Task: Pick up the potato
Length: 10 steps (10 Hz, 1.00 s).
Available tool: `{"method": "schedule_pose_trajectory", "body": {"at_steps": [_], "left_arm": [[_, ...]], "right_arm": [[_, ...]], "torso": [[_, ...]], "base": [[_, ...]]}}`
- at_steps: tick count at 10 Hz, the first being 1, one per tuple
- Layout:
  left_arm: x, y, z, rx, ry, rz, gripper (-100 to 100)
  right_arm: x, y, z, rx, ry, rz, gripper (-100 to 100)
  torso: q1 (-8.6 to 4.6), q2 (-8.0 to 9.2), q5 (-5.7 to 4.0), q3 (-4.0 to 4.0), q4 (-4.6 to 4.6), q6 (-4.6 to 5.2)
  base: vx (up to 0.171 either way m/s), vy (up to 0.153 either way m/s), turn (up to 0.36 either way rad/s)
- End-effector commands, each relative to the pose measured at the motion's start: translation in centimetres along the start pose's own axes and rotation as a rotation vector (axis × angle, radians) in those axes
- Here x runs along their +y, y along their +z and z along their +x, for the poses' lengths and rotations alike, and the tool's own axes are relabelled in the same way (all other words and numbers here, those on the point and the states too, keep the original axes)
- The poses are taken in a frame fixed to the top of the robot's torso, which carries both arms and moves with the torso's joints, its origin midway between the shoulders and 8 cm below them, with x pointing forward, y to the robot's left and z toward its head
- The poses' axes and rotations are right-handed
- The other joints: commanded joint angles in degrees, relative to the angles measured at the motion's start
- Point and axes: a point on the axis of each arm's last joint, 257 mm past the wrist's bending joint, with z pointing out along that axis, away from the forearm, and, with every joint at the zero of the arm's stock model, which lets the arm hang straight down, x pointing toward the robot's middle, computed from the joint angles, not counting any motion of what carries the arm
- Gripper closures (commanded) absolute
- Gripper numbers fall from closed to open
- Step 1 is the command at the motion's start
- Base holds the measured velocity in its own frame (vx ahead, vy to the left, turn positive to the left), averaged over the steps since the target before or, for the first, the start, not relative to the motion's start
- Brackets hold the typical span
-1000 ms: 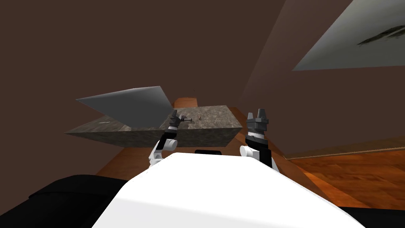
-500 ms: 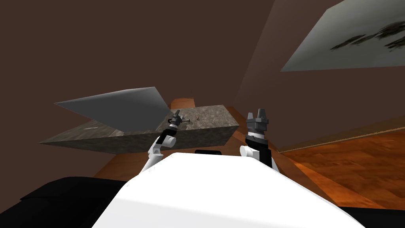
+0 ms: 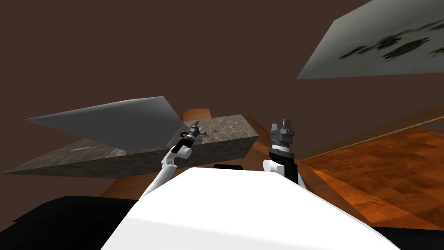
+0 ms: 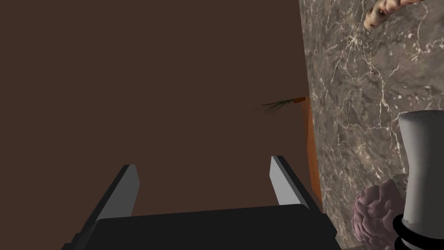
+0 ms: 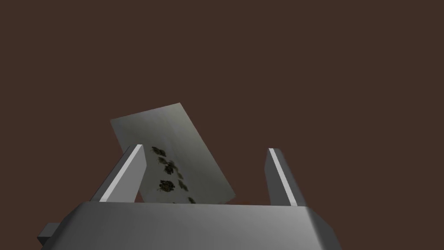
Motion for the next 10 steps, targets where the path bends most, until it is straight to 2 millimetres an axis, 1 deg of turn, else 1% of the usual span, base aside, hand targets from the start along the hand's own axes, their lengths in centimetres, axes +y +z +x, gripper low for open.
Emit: {"method": "schedule_pose_trajectory", "body": {"at_steps": [1, 2, 3, 4, 5, 6, 7, 8, 9, 10], "left_arm": [[1.0, 0.8, -0.5, 0.021, 0.020, -0.051, -100], [1.5, 0.8, -0.5, 0.022, 0.020, -0.072, -100], [2.3, 1.3, -1.0, 0.037, 0.038, -0.113, -100], [2.8, 1.2, -1.0, 0.037, 0.038, -0.131, -100], [3.5, 1.7, -1.6, 0.050, 0.057, -0.167, -100], [4.1, 1.5, -1.6, 0.050, 0.058, -0.193, -100], [4.8, 1.9, -2.4, 0.060, 0.077, -0.230, -100], [5.5, 1.7, -2.4, 0.061, 0.077, -0.256, -100], [6.4, 1.8, -3.2, 0.069, 0.096, -0.303, -100], [6.9, 1.7, -3.2, 0.069, 0.097, -0.321, -100]], "right_arm": [[0.0, 0.0, 0.0, 0.000, 0.000, 0.000, 0], [0.0, 0.0, 0.0, 0.000, 0.000, 0.000, 0], [0.0, 0.0, 0.0, 0.000, 0.000, 0.000, 0], [0.0, 0.0, 0.0, 0.000, 0.000, 0.000, 0], [0.0, 0.0, 0.0, 0.000, 0.000, 0.000, 0], [0.0, 0.0, 0.0, 0.000, 0.000, 0.000, 0], [0.0, 0.0, 0.0, 0.000, 0.000, 0.000, 0], [0.0, 0.0, 0.0, 0.000, 0.000, 0.000, 0], [0.0, 0.0, 0.0, 0.000, 0.000, 0.000, 0], [0.0, 0.0, 0.0, 0.000, 0.000, 0.000, 0]], "torso": [[0.00, 0.00, 0.00, 0.00, 0.00, 0.00], [0.00, -0.01, -0.01, 0.00, 0.00, 0.03], [0.01, 0.00, 0.00, 0.00, 0.00, -0.02], [0.00, 0.00, 0.00, 0.00, 0.00, 0.01], [0.00, -0.01, 0.00, 0.00, 0.00, -0.01], [0.00, -0.01, -0.01, -0.01, 0.00, 0.02], [0.00, -0.01, 0.00, 0.00, 0.00, -0.03], [-0.02, -0.02, -0.01, -0.01, 0.00, 0.02], [0.00, -0.01, 0.00, -0.01, 0.00, -0.04], [-0.01, -0.02, 0.00, -0.01, 0.00, 0.01]], "base": [[-0.005, 0.009, -0.237], [-0.004, 0.013, -0.098], [-0.004, 0.007, -0.172], [-0.004, 0.010, -0.128], [-0.003, 0.007, -0.212], [-0.002, 0.010, -0.106], [-0.001, 0.005, -0.220], [-0.001, 0.010, -0.111], [-0.002, 0.006, -0.194], [0.000, 0.008, -0.138]]}}
